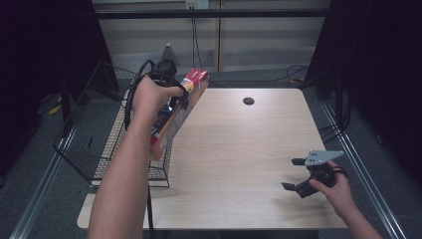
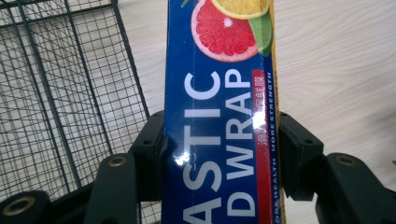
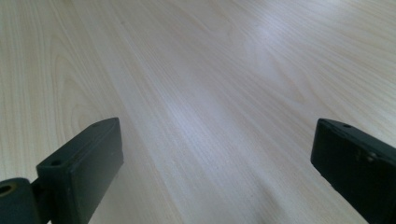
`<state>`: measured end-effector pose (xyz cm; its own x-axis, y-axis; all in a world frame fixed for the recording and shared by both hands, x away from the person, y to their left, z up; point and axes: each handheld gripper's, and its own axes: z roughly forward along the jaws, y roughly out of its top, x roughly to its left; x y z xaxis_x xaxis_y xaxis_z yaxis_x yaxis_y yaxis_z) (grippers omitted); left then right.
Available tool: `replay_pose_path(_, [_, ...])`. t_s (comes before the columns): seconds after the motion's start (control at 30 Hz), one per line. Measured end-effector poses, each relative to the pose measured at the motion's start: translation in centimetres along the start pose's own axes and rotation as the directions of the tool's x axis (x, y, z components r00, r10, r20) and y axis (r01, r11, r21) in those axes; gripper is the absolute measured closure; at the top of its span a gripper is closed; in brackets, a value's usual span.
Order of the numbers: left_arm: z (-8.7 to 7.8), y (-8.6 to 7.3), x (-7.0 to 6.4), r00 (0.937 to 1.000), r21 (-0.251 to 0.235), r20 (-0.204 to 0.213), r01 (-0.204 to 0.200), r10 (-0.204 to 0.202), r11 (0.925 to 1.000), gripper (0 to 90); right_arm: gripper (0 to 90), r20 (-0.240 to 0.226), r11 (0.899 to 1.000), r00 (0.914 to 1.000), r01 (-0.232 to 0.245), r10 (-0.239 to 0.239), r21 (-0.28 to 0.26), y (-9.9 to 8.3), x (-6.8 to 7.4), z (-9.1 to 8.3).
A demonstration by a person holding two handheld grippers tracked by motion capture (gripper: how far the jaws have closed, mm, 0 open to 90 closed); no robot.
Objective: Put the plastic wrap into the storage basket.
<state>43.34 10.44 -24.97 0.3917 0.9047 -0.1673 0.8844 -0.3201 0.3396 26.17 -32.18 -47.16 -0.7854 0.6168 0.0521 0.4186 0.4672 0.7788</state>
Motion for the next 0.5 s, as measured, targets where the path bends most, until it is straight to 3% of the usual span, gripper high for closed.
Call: replay_pose_path(0.5, [-2.0,-0.3,1.5,0.9988,-0.011,-0.027,0.041,-0.041,0.9991,44.7,2.4,-0.005,1.000,1.0000,-0.004,0.004,0.006,0.0,0.1,0.0])
